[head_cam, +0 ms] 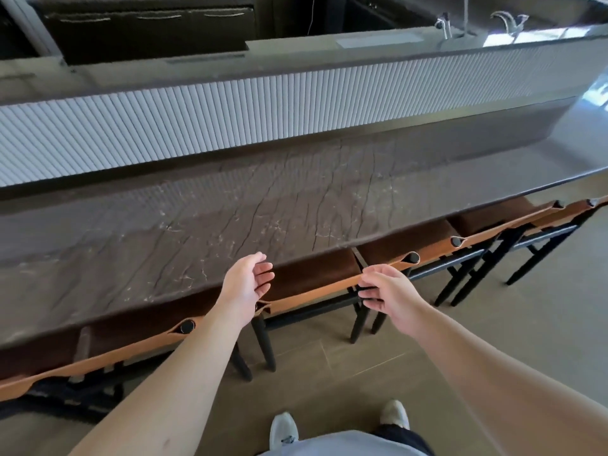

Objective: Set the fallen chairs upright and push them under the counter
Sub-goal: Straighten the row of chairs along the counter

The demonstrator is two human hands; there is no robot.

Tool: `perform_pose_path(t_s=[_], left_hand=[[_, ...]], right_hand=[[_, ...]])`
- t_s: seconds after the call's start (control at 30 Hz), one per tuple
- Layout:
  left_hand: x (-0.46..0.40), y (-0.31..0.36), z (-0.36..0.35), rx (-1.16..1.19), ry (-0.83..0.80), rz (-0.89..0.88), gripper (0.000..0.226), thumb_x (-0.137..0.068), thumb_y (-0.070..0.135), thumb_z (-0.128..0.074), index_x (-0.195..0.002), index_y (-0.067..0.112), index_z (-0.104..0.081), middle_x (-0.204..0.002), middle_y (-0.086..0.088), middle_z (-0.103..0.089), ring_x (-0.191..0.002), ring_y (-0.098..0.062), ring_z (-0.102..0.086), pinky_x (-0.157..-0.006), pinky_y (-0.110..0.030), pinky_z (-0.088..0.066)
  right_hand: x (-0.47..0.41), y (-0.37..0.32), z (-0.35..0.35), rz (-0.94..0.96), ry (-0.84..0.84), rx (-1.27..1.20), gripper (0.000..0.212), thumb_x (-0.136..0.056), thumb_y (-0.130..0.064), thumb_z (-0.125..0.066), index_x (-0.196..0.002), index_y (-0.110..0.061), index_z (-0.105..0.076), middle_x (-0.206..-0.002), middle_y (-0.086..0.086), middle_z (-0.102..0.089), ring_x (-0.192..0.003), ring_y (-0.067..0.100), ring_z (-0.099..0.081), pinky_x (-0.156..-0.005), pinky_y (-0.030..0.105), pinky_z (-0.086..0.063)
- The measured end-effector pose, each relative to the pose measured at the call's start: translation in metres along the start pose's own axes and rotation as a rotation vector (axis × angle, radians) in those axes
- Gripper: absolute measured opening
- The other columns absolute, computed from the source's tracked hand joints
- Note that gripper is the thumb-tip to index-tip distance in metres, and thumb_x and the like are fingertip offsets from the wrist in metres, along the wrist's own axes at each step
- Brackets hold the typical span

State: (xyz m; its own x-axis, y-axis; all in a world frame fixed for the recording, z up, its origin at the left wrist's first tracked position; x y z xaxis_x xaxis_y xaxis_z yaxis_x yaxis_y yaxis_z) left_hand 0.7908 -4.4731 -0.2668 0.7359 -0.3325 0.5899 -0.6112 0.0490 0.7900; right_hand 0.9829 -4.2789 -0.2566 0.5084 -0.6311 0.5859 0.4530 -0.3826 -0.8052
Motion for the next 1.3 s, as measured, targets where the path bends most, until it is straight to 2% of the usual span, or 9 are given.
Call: perform_pose_path(t_s=[0.37,0.5,0.6,0.67,0.73,0.87,1.0,1.13,1.3], left_hand=[[-0.004,-0.012,-0.03,0.082,0.223,0.069,0.021,-0.096,0.03,-0.057,-0.103,0.014,-0.068,-0.097,-0.004,-0.071,-0.092,-0.019,-0.067,-0.081,-0.034,-0.048],[-0.008,-0.028,-0.055,0.012,0.319,0.103,0.02,-0.095,0.031,-0.058,-0.1,0.015,-0.069,-0.097,-0.004,-0.071,-0.091,-0.02,-0.067,-0.08,-0.034,-0.048],[-0.01,-0.036,-0.066,-0.043,0.421,0.092,0.016,-0.094,0.031,-0.058,-0.093,0.018,-0.068,-0.096,-0.002,-0.07,-0.087,-0.017,-0.066,-0.072,-0.031,-0.047],[-0.01,-0.039,-0.066,-0.28,0.459,-0.005,0.015,-0.092,0.034,-0.058,-0.088,0.02,-0.063,-0.093,0.0,-0.067,-0.081,-0.016,-0.062,-0.07,-0.031,-0.043],[-0.008,-0.044,-0.059,-0.61,0.455,-0.093,0.018,-0.088,0.038,-0.059,-0.099,0.023,-0.061,-0.091,0.003,-0.065,-0.079,-0.017,-0.06,-0.07,-0.031,-0.041],[-0.009,-0.057,-0.035,-1.065,0.346,-0.072,0.035,-0.088,0.04,-0.058,-0.121,0.03,-0.055,-0.116,0.008,-0.053,-0.109,-0.018,-0.055,-0.092,-0.037,-0.043],[-0.017,-0.06,-0.025,-1.55,0.211,-0.152,0.041,-0.086,0.041,-0.055,-0.126,0.035,-0.053,-0.122,0.009,-0.055,-0.119,-0.018,-0.048,-0.101,-0.04,-0.033],[-0.027,-0.061,-0.014,-1.806,0.099,-0.251,0.031,-0.086,0.024,-0.058,-0.116,0.031,-0.057,-0.11,0.008,-0.049,-0.11,-0.018,-0.044,-0.094,-0.034,-0.035],[-0.039,-0.059,-0.004,-1.867,0.064,-0.312,0.032,-0.082,0.0,-0.05,-0.102,0.025,-0.057,-0.096,0.006,-0.044,-0.096,-0.019,-0.042,-0.079,-0.031,-0.037]], right_hand=[[-0.102,-0.023,0.048,0.043,-0.147,0.196,0.01,-0.092,-0.017,-0.06,-0.1,-0.022,-0.064,-0.094,0.003,-0.069,-0.073,0.015,-0.066,-0.058,0.024,-0.053],[-0.134,-0.035,0.083,0.117,-0.182,0.364,0.012,-0.091,-0.02,-0.06,-0.1,-0.026,-0.062,-0.096,0.002,-0.068,-0.083,0.017,-0.067,-0.067,0.03,-0.053],[-0.15,-0.045,0.102,0.196,-0.192,0.507,0.012,-0.089,-0.022,-0.058,-0.099,-0.028,-0.06,-0.092,-0.003,-0.066,-0.077,0.014,-0.065,-0.063,0.029,-0.053],[-0.158,-0.048,0.111,0.304,-0.203,0.726,0.013,-0.088,-0.025,-0.056,-0.101,-0.029,-0.057,-0.09,-0.011,-0.063,-0.075,0.008,-0.062,-0.058,0.024,-0.046],[-0.165,-0.047,0.116,0.39,-0.251,0.969,0.02,-0.088,-0.028,-0.055,-0.108,-0.028,-0.055,-0.097,-0.013,-0.059,-0.082,0.008,-0.059,-0.065,0.025,-0.042],[-0.174,-0.037,0.118,0.45,-0.356,1.289,0.031,-0.09,-0.033,-0.052,-0.119,-0.025,-0.053,-0.11,-0.009,-0.049,-0.096,0.017,-0.054,-0.081,0.033,-0.046],[-0.169,-0.025,0.116,0.48,-0.388,1.467,0.03,-0.087,-0.028,-0.05,-0.117,-0.025,-0.053,-0.111,-0.005,-0.05,-0.108,0.021,-0.047,-0.088,0.037,-0.046],[-0.162,-0.014,0.11,0.632,-0.291,1.75,0.029,-0.087,-0.017,-0.05,-0.116,-0.022,-0.051,-0.115,-0.002,-0.048,-0.112,0.023,-0.043,-0.086,0.036,-0.046],[-0.16,-0.014,0.102,0.667,-0.248,1.857,0.034,-0.087,-0.005,-0.052,-0.118,-0.02,-0.049,-0.115,0.001,-0.047,-0.107,0.024,-0.045,-0.072,0.032,-0.042]])
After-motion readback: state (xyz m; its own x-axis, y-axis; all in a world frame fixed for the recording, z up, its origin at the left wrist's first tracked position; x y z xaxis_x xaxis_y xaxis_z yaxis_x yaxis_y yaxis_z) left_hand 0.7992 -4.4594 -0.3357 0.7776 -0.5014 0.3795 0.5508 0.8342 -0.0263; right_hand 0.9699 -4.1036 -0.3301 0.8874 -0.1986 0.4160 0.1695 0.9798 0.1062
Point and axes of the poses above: each hand's wrist, its own x-axis away from the middle knuckle, its own z-axis out of the back of the hand, y = z × x, the point moved 1 cm from there along -x, towards the middle knuckle
